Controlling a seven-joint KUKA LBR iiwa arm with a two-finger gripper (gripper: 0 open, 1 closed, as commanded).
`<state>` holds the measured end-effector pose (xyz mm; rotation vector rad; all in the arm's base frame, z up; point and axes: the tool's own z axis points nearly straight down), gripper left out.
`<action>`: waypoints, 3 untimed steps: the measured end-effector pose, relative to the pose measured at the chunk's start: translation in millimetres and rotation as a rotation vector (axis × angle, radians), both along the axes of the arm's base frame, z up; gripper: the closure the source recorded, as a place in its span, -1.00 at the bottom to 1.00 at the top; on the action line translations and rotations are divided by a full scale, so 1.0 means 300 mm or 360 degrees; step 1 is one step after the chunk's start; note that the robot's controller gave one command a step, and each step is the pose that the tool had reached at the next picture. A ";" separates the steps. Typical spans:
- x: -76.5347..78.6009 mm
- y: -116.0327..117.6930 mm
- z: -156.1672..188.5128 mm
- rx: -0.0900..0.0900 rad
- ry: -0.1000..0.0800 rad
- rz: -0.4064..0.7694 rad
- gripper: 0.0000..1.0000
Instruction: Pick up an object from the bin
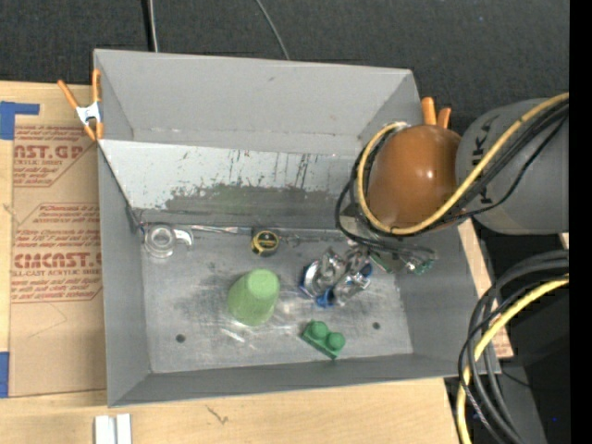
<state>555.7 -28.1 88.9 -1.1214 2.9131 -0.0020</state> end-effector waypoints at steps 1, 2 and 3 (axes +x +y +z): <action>-0.036 -0.080 0.522 -0.0011 0.0014 0.0034 1.00; -0.118 0.125 0.328 -0.0002 0.0036 -0.0247 1.00; -0.012 0.375 0.069 -0.0006 0.0032 0.0259 1.00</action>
Offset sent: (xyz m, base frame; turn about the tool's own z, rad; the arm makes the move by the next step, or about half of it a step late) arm -0.0126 -0.0242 0.1520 -0.0233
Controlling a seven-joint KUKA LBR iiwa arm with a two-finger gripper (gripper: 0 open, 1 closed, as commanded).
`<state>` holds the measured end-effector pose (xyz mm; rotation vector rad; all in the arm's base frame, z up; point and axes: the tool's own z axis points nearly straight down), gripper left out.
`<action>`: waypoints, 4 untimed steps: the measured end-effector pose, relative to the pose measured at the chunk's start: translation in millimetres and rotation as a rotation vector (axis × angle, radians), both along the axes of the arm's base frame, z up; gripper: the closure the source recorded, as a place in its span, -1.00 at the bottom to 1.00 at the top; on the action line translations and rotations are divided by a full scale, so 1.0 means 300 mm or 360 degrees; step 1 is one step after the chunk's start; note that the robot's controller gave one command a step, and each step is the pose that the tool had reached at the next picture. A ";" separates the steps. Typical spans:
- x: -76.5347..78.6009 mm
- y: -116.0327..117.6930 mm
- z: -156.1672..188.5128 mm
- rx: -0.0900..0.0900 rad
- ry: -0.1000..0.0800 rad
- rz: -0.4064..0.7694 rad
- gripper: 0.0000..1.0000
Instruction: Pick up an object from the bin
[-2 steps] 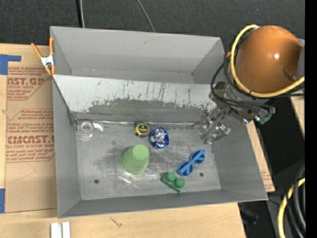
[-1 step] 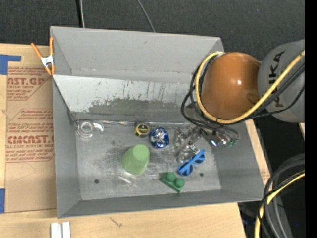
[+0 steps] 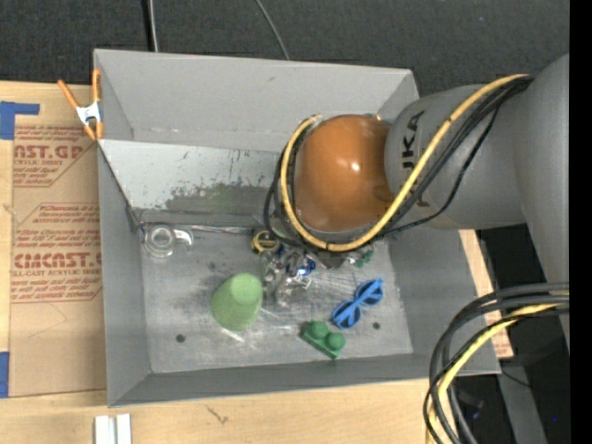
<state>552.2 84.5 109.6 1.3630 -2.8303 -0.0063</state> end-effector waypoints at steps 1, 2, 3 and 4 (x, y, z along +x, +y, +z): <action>0.003 -0.005 0.005 -0.0001 -0.0004 -0.0005 -1.00; 0.058 -0.464 0.070 -0.0008 -0.0008 -0.0241 -1.00; 0.015 -0.386 -0.123 -0.0003 -0.0019 -0.0213 -1.00; 0.025 -0.384 -0.106 0.0001 -0.0033 -0.0213 1.00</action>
Offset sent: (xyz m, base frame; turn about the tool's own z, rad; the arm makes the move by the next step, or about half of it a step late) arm 0.0000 0.0000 0.0000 0.0000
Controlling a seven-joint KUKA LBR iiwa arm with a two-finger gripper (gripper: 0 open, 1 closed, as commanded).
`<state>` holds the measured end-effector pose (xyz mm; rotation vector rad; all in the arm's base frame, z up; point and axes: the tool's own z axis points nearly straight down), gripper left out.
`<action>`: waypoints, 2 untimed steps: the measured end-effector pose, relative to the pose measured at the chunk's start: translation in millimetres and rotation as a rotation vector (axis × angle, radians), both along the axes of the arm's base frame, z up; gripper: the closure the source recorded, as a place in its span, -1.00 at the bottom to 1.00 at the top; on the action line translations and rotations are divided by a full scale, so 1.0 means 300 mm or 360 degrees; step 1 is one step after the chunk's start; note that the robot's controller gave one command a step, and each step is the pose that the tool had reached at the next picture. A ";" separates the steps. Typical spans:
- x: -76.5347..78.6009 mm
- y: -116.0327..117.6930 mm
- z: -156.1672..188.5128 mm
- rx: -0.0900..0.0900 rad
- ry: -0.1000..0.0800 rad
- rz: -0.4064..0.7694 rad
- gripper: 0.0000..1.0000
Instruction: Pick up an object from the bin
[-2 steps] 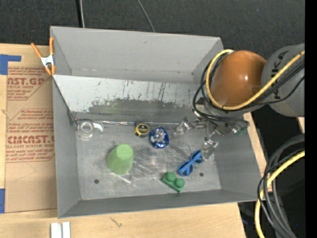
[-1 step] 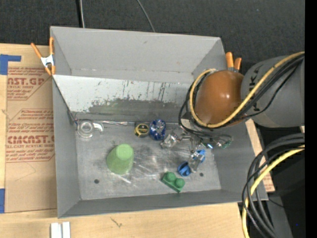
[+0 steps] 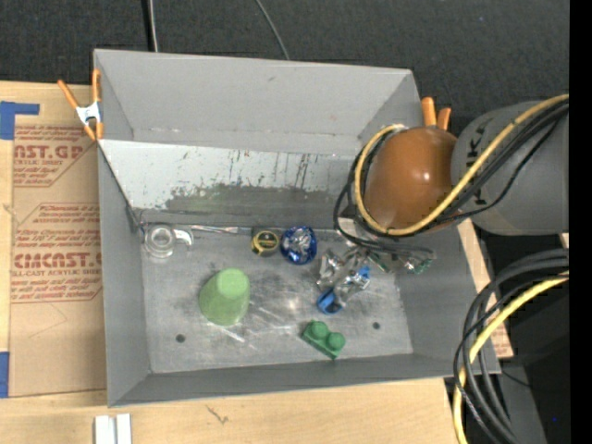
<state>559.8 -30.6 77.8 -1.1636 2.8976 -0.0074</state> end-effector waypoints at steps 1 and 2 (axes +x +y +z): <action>0.022 0.052 0.316 -0.0002 0.0014 0.0015 1.00; 0.064 0.097 0.538 -0.0002 0.0013 0.0030 1.00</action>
Offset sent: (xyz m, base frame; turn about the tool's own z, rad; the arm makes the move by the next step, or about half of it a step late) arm 0.0040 0.0142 0.0902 -0.0097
